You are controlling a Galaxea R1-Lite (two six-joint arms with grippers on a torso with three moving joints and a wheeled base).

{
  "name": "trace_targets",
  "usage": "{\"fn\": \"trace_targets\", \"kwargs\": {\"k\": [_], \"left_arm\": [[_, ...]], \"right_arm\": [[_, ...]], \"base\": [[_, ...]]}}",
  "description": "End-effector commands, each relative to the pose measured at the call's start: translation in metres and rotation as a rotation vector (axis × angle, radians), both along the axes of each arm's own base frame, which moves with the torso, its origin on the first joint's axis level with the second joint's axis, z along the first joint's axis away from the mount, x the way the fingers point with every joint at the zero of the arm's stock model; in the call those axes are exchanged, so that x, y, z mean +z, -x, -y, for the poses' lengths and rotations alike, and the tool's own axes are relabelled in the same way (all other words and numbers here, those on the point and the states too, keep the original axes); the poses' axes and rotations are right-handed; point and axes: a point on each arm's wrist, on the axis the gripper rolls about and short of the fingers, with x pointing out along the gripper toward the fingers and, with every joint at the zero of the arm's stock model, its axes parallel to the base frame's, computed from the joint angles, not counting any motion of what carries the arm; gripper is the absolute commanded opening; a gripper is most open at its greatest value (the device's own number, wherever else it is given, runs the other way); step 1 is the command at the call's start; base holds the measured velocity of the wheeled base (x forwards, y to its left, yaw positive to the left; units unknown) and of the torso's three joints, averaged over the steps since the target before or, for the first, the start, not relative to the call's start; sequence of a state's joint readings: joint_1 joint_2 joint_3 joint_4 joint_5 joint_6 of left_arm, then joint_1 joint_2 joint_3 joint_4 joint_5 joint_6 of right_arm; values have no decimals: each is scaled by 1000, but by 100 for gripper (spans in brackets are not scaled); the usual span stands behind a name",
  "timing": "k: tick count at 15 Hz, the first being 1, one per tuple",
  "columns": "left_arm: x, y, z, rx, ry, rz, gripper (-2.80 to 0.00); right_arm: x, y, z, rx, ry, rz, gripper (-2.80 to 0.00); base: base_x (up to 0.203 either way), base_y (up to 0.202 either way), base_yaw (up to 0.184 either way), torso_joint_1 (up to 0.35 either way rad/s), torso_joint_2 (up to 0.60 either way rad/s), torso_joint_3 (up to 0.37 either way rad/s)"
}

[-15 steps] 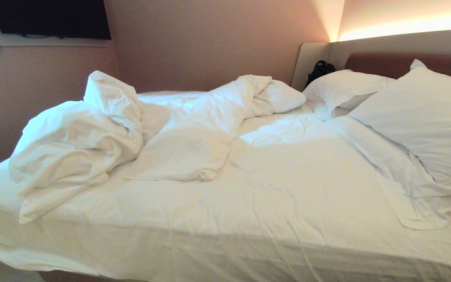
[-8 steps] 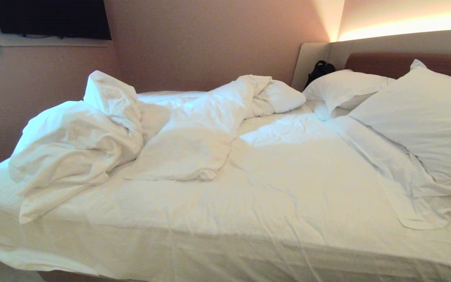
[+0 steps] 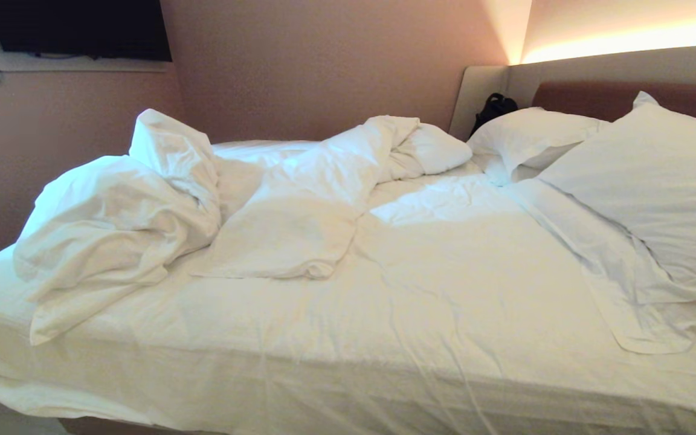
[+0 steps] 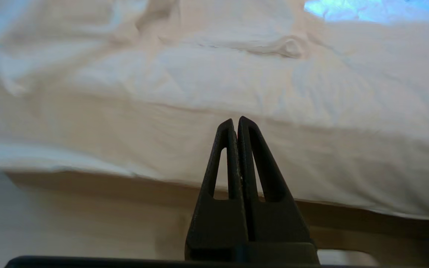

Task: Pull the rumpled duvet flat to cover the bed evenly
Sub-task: Hold the folded corner of the quilt

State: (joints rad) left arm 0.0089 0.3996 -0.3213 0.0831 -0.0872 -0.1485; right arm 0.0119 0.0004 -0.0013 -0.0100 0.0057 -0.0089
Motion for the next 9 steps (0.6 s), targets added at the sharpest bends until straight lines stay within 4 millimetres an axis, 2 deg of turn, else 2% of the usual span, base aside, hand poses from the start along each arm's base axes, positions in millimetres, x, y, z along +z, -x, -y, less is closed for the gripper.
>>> {"fn": "trace_targets", "kwargs": {"k": [1,4,7,9], "left_arm": [[14,-47,0,6,36,-195,-280],[25,-123,-1,19,90,-361,-280],[14,-200,-2,27,118,-403,-280],[10,-243,-2,27,129,-395,-280]], "right_arm": [[0,0,0,1,0,1,-280],[0,0,0,1,0,1,-280],[0,0,0,2,0,1,-280],[0,0,0,1,0,1,-280]], "base": [[0,0,0,0,0,0],[0,0,0,0,0,0],[0,0,0,0,0,0],[0,0,0,0,0,0]]}}
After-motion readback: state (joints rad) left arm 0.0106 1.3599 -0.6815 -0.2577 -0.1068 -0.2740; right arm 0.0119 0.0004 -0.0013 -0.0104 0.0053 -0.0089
